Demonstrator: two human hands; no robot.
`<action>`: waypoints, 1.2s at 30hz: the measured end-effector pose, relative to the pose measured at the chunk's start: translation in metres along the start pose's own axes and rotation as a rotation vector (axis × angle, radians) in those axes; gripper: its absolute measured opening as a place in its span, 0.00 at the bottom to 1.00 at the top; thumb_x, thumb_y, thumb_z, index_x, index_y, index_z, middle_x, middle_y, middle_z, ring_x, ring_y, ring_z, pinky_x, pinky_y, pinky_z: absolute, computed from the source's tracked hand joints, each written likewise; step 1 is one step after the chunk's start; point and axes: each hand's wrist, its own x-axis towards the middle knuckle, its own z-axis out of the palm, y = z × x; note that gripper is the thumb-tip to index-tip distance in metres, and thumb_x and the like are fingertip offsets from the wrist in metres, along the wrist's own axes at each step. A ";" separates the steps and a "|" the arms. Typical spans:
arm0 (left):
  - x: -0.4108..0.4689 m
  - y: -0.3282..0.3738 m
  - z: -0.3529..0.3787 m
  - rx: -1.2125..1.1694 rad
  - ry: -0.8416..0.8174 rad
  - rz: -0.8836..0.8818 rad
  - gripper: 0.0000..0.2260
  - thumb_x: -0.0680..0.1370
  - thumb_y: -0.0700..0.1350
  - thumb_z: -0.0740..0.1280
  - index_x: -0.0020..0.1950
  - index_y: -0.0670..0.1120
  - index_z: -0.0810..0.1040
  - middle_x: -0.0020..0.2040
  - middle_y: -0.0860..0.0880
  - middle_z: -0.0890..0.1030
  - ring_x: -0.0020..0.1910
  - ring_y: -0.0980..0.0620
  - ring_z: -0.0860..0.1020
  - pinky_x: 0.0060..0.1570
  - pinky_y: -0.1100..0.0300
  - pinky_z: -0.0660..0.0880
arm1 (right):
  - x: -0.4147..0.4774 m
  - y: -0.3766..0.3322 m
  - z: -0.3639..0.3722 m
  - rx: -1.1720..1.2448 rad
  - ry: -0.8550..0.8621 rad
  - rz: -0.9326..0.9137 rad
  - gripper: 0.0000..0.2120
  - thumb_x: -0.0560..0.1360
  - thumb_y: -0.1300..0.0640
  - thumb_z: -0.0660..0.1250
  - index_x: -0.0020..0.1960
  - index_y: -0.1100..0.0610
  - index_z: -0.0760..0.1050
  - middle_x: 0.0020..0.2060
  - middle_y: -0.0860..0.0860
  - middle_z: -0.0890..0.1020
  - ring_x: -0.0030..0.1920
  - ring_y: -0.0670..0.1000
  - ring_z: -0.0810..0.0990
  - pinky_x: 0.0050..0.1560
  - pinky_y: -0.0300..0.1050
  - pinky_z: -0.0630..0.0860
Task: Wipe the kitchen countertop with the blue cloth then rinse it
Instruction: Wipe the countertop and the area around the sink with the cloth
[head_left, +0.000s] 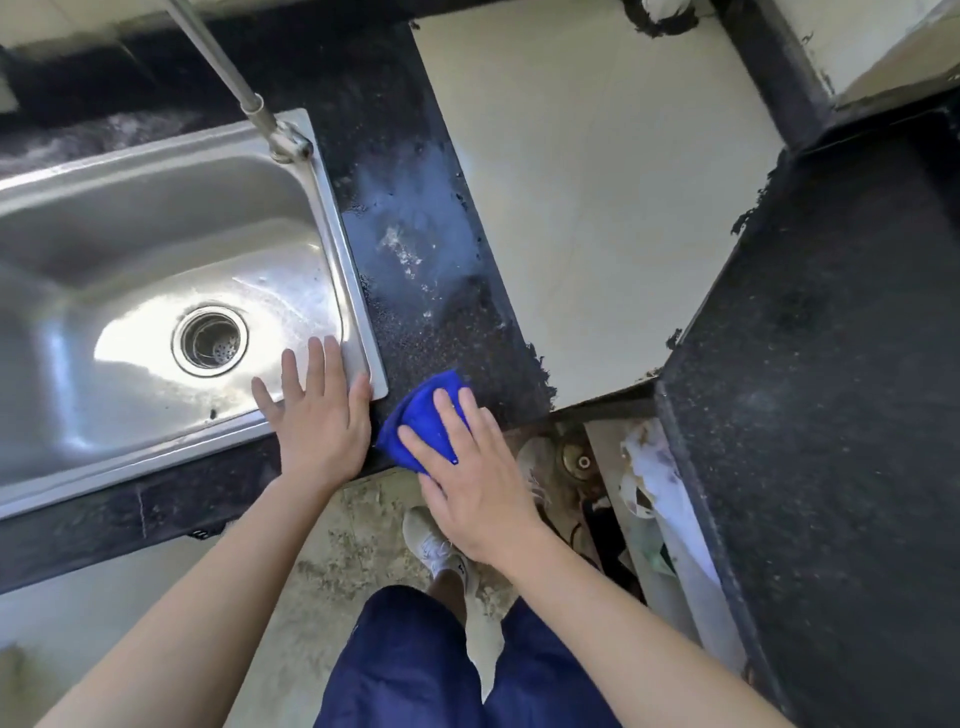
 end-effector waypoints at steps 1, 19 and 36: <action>0.000 0.001 0.000 -0.022 0.000 -0.017 0.30 0.82 0.61 0.42 0.82 0.48 0.49 0.82 0.48 0.52 0.80 0.42 0.47 0.73 0.35 0.39 | 0.004 0.008 -0.002 -0.017 -0.014 -0.053 0.23 0.79 0.50 0.61 0.74 0.47 0.70 0.78 0.59 0.62 0.78 0.64 0.56 0.77 0.62 0.55; -0.005 -0.014 -0.008 -0.036 -0.080 -0.128 0.29 0.82 0.65 0.43 0.81 0.57 0.44 0.82 0.49 0.41 0.80 0.44 0.38 0.72 0.32 0.36 | 0.121 0.029 -0.038 -0.087 -0.061 -0.077 0.25 0.84 0.44 0.52 0.79 0.47 0.62 0.80 0.61 0.54 0.79 0.66 0.48 0.78 0.64 0.49; -0.005 -0.015 -0.007 -0.032 -0.081 -0.125 0.28 0.83 0.63 0.44 0.81 0.57 0.46 0.82 0.50 0.45 0.80 0.45 0.41 0.71 0.31 0.41 | 0.278 0.018 -0.056 -0.125 -0.161 0.102 0.25 0.85 0.45 0.48 0.81 0.44 0.50 0.81 0.59 0.44 0.79 0.65 0.40 0.78 0.62 0.44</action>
